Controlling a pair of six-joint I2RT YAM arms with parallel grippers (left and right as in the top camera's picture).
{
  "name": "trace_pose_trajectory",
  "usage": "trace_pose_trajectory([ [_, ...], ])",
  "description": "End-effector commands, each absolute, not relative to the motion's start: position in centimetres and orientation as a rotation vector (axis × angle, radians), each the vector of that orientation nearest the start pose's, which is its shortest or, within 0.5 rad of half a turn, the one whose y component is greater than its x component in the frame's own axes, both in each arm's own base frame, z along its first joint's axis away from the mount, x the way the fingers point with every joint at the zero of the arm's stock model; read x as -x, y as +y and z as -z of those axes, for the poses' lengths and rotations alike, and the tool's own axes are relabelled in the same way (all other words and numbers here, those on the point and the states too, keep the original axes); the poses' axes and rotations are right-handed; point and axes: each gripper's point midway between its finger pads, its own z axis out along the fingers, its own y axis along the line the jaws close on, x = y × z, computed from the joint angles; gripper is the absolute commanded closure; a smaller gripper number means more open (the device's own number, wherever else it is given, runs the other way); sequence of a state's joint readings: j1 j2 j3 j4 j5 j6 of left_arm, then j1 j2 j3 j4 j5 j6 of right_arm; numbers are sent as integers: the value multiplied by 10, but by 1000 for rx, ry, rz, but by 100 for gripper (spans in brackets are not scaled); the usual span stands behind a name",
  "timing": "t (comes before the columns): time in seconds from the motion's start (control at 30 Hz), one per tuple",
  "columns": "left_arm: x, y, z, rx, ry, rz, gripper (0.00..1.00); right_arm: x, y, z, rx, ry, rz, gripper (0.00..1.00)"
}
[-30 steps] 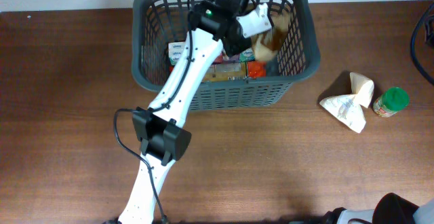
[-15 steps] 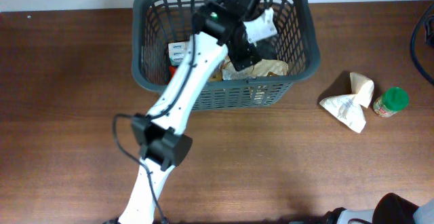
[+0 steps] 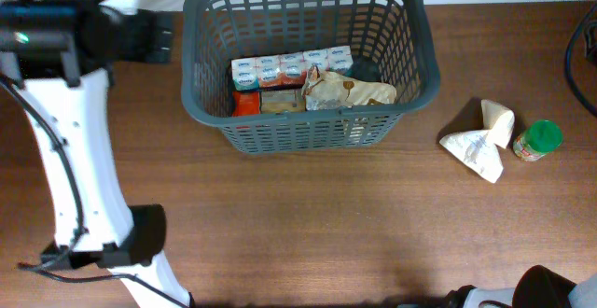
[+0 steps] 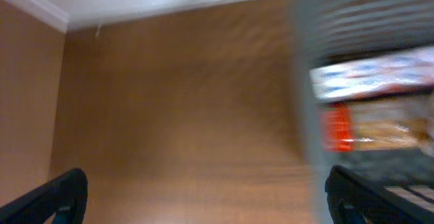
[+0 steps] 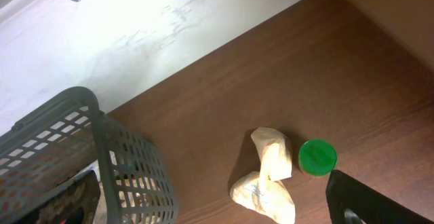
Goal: Pack container
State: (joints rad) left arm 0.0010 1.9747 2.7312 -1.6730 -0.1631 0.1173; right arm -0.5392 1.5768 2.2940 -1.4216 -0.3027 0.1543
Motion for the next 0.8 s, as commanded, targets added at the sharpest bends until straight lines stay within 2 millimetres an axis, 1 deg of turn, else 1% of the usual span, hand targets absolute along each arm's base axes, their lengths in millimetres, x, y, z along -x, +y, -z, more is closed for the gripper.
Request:
trace_pose_trajectory([
  [0.0, -410, 78, -340, 250, 2587, -224, 1, -325, -138, -430, -622, 2152, -124, 1],
  [0.17, -405, 109, -306, 358, 2692, -220, 1, -325, -138, -430, -622, 2152, -124, 1],
  [0.2, -405, 116, -292, 380, 2726, -222, 1, -325, -138, -430, -622, 2152, -124, 1],
  [0.3, -413, 122, -275, 394, 2743, -222, 1, -326, -138, -432, -618, 2143, -131, 1],
  [0.37, -421, 124, -268, 393, 2734, -223, 1, -333, -143, -441, -596, 2098, -109, 2],
  [0.43, -422, 124, -265, 393, 2740, -223, 1, -336, -154, -439, -623, 2093, -55, 1],
  [0.47, -421, 124, -264, 393, 2742, -222, 1, -339, -162, -433, -647, 2107, -26, 1],
  [0.53, -421, 124, -264, 393, 2742, -223, 1, -344, -178, -414, -705, 2152, 31, 1],
  [0.57, -421, 124, -264, 393, 2742, -223, 1, -352, -191, -391, -753, 2208, 66, 1],
  [0.6, -421, 124, -264, 393, 2742, -222, 1, -357, -196, -378, -770, 2239, 67, 1],
  [0.63, -421, 124, -264, 393, 2742, -222, 1, -368, -203, -348, -802, 2310, 49, 1],
  [0.67, -421, 124, -264, 393, 2742, -223, 1, -372, -205, -339, -811, 2333, 43, 1],
  [0.7, -421, 124, -264, 393, 2742, -223, 1, -383, -212, -300, -850, 2422, 18, 1],
  [0.73, -421, 124, -264, 393, 2742, -223, 1, -388, -215, -283, -866, 2460, 7, 1],
  [0.77, -421, 124, -264, 393, 2742, -223, 1, -395, -220, -258, -891, 2513, -3, 1],
])
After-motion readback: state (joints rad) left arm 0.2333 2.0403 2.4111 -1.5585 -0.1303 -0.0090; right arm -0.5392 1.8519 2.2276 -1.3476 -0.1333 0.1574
